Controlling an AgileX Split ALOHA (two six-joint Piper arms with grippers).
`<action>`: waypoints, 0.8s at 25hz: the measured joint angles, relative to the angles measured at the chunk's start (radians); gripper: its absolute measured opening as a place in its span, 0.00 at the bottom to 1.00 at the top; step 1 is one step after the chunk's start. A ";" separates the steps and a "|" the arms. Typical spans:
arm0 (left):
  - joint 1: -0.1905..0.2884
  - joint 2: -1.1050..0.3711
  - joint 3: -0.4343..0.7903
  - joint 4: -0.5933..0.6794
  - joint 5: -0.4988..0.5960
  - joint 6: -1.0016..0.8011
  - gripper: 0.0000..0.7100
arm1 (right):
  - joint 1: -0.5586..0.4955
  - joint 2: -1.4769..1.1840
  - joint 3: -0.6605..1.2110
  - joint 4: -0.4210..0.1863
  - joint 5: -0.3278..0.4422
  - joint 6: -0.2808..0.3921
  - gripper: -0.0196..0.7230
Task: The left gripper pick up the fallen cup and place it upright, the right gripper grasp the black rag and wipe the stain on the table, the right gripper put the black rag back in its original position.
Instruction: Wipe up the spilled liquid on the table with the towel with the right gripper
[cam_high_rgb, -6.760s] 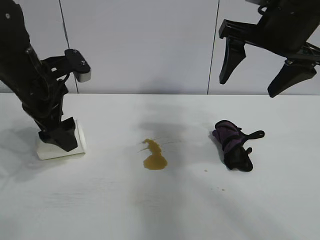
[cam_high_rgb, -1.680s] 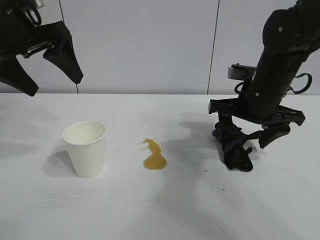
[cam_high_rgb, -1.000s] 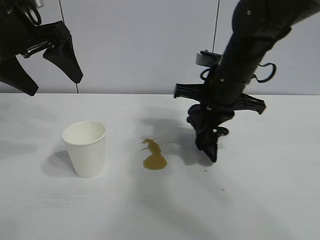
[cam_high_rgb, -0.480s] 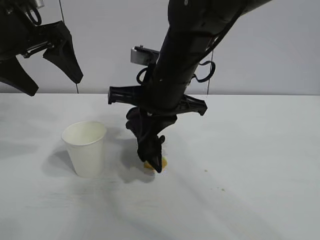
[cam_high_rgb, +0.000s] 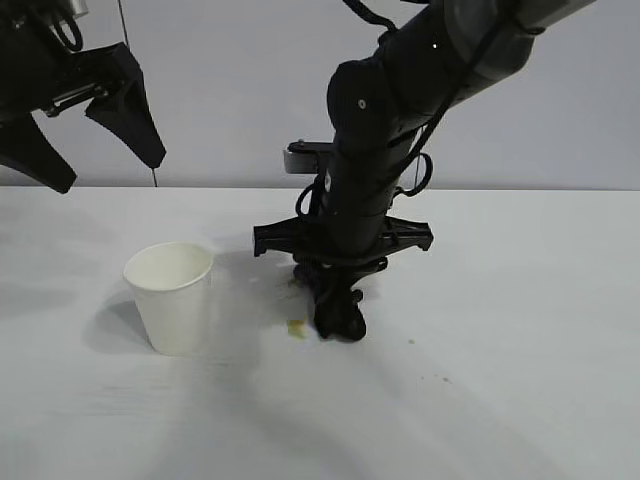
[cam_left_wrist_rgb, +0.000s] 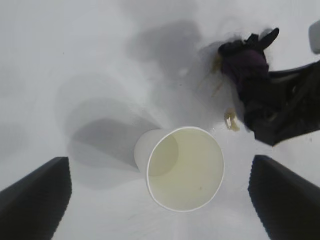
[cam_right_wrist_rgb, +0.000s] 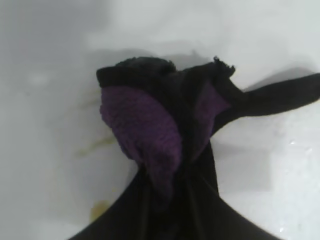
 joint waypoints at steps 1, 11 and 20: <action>0.000 0.000 0.000 0.000 0.001 0.000 0.98 | -0.010 0.014 -0.022 -0.002 0.000 0.008 0.14; 0.000 0.000 0.000 0.007 0.004 0.000 0.98 | 0.012 0.114 -0.217 0.128 0.060 -0.104 0.14; 0.000 0.000 0.000 0.020 0.004 0.000 0.98 | 0.111 0.112 -0.218 0.161 0.151 -0.145 0.14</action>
